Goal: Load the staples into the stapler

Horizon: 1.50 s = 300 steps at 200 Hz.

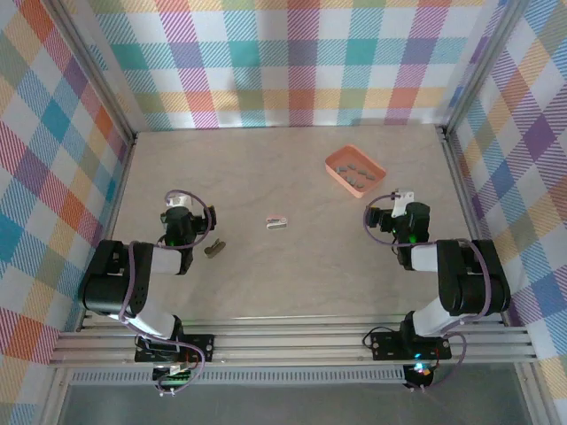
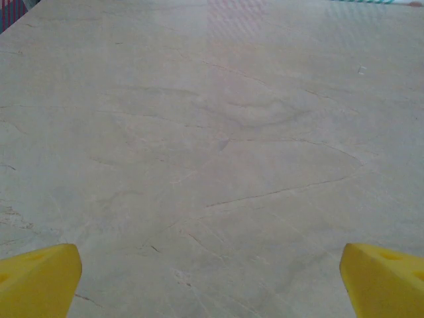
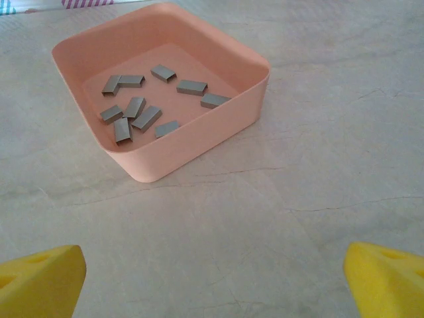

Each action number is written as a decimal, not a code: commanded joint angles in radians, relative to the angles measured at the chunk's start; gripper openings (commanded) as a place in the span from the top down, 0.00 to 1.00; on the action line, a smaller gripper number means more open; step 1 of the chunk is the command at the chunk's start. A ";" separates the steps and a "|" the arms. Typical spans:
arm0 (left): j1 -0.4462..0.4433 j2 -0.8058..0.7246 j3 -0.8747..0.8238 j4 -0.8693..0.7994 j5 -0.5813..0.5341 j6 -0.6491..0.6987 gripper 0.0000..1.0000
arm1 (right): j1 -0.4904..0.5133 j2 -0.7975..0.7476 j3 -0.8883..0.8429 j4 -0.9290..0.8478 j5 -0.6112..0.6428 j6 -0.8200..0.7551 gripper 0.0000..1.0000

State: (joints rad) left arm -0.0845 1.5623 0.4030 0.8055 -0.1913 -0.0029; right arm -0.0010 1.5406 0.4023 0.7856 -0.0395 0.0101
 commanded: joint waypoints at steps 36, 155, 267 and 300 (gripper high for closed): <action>-0.001 -0.002 0.017 -0.004 0.009 0.014 0.00 | -0.005 -0.004 0.013 0.038 -0.018 -0.003 0.01; 0.000 -0.002 0.017 -0.005 0.009 0.014 0.00 | -0.004 -0.005 0.013 0.036 -0.016 -0.001 0.01; 0.000 -0.002 0.018 -0.006 0.011 0.014 0.00 | -0.004 -0.005 0.013 0.036 -0.017 -0.001 0.01; -0.002 -0.044 0.064 -0.120 0.060 0.038 0.01 | -0.005 -0.066 0.100 -0.168 -0.065 -0.017 0.01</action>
State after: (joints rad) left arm -0.0845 1.5620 0.4057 0.7948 -0.1833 0.0002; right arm -0.0010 1.5379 0.4160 0.7567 -0.0460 0.0097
